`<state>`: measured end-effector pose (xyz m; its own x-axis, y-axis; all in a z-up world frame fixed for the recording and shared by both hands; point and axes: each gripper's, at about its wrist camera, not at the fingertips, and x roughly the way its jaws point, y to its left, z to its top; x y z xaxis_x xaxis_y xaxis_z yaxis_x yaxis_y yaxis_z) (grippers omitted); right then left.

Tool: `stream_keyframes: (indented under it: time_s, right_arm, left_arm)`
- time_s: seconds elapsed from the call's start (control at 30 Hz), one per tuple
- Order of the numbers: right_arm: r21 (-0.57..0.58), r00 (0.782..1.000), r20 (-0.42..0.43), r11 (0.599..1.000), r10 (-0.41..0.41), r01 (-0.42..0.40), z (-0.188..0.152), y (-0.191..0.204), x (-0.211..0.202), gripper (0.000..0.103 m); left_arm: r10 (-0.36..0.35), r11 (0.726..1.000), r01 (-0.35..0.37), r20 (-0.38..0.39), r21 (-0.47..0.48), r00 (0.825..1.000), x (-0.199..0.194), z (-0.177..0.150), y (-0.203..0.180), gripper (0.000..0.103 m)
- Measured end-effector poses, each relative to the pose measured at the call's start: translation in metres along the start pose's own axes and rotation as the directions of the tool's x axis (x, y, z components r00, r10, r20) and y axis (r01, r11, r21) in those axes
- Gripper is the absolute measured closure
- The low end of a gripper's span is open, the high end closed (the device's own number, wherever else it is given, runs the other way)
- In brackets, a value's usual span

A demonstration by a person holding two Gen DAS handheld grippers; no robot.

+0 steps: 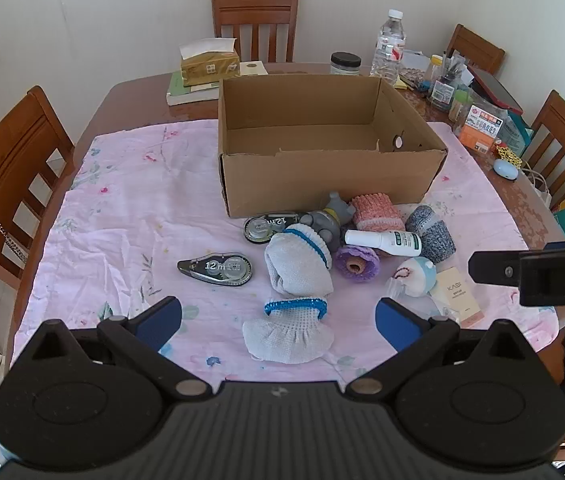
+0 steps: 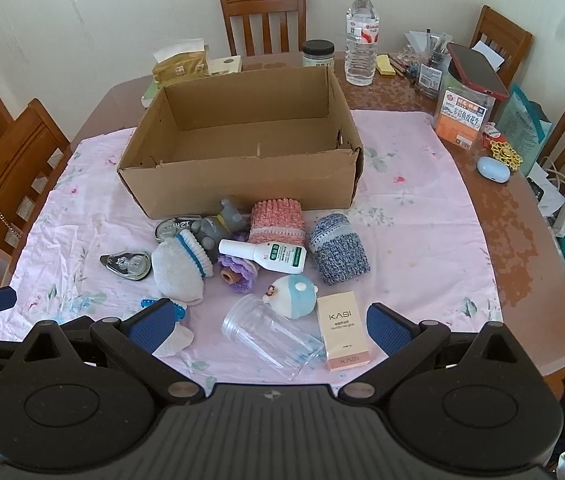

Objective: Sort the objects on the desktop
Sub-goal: 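Move the left tool to the white blue-cuffed glove while the right tool approaches the clear cup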

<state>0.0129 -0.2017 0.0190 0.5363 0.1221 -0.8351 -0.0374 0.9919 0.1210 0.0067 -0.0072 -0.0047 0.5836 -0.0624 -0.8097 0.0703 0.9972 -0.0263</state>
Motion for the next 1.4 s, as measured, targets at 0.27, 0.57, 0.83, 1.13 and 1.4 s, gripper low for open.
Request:
stream_keyframes:
  time_s: [0.27,0.57,0.83,1.13,1.4]
  right_arm:
    - [-0.036,0.999,0.03,0.998,0.042,-0.041,-0.002,-0.004,0.005,0.0]
    - [-0.084,0.996,0.052,0.994,0.077,-0.072,-0.008,-0.013,0.013,0.0]
    - [-0.16,0.991,0.089,0.984,0.1,-0.084,-0.023,-0.018,0.025,0.0]
    - [-0.194,0.99,0.079,0.976,0.117,-0.1,-0.037,-0.029,0.041,0.0]
    - [-0.286,0.985,0.041,0.946,0.171,-0.152,-0.042,-0.019,0.051,0.0]
  left_arm:
    - [0.0,1.0,0.0,0.006,0.002,1.0,0.007,-0.002,0.0,0.0]
    - [0.007,1.0,-0.008,0.059,0.027,0.998,0.015,-0.008,-0.002,0.0]
    - [0.025,0.999,-0.027,0.052,0.04,0.998,0.034,-0.02,-0.001,0.0]
    - [0.043,0.995,-0.048,0.065,0.085,0.997,0.053,-0.033,-0.005,0.0]
    - [0.008,0.996,-0.011,0.033,0.086,0.999,0.075,-0.041,-0.007,0.0]
